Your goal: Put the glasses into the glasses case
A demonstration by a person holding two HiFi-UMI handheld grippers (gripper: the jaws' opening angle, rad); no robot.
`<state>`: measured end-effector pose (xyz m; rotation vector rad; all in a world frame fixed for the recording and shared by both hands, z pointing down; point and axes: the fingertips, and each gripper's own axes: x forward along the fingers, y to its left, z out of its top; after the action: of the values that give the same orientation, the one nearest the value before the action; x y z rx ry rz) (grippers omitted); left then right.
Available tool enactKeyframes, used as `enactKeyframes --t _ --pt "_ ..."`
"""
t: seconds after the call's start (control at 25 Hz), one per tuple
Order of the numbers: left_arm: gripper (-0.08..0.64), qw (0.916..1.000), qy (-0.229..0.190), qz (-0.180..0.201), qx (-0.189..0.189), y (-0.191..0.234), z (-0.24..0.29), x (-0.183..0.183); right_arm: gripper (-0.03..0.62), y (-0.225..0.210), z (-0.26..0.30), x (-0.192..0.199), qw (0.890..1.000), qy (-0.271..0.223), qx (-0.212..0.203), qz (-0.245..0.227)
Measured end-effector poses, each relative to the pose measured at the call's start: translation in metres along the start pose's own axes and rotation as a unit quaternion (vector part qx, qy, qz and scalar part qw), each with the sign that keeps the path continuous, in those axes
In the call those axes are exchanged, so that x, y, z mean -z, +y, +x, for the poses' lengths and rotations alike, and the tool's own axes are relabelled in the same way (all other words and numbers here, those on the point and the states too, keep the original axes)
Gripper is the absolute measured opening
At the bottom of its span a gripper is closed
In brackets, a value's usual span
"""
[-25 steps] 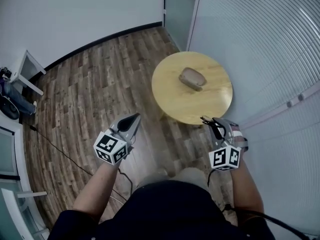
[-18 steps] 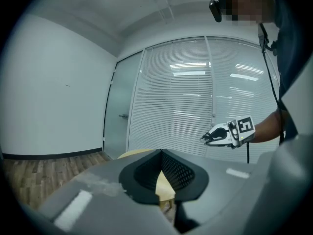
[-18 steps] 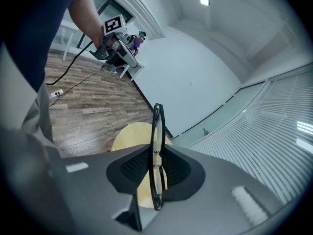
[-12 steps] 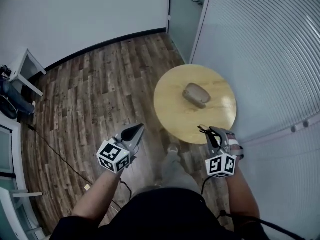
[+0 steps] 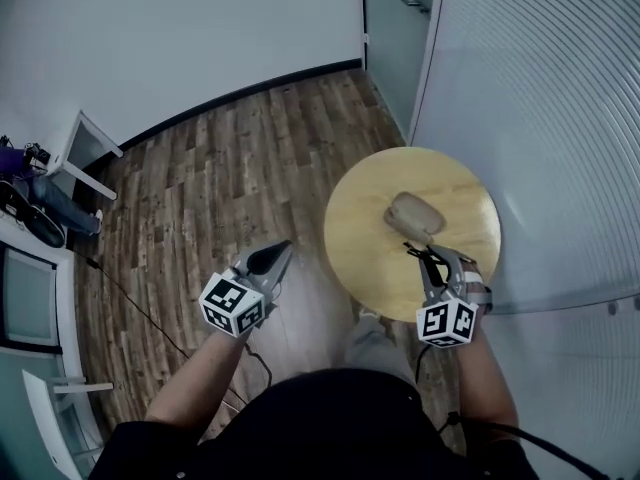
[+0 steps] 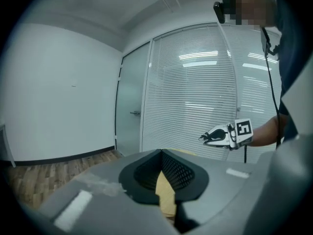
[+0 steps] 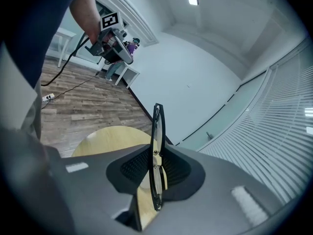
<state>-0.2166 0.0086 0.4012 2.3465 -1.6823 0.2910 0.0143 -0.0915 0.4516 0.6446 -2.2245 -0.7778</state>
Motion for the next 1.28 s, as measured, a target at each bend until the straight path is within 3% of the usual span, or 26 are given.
enactKeyframes --t 0.36,0.64,0.96,1.12,1.28 --pt "0.006 0.9999 0.004 0.008 -0.009 0.034 0.081 -0.040 0.075 -0.043 0.056 0.026 0.999 0.026 -0.006 0.034" --pt "0.006 0.9998 0.014 0.010 0.014 0.037 0.149 -0.039 0.075 -0.051 0.098 0.062 0.997 0.046 -0.030 0.051" --pt "0.006 0.9990 0.021 0.037 0.010 0.049 0.185 -0.055 0.075 -0.045 0.123 0.081 0.992 0.078 -0.063 0.074" --pt "0.006 0.9990 0.026 0.032 0.017 0.059 0.196 -0.038 0.075 -0.041 0.132 0.080 0.988 0.107 -0.067 0.092" --pt "0.006 0.9973 0.041 0.008 0.061 0.072 0.227 -0.012 0.075 -0.039 0.150 0.083 0.984 0.137 -0.056 0.099"
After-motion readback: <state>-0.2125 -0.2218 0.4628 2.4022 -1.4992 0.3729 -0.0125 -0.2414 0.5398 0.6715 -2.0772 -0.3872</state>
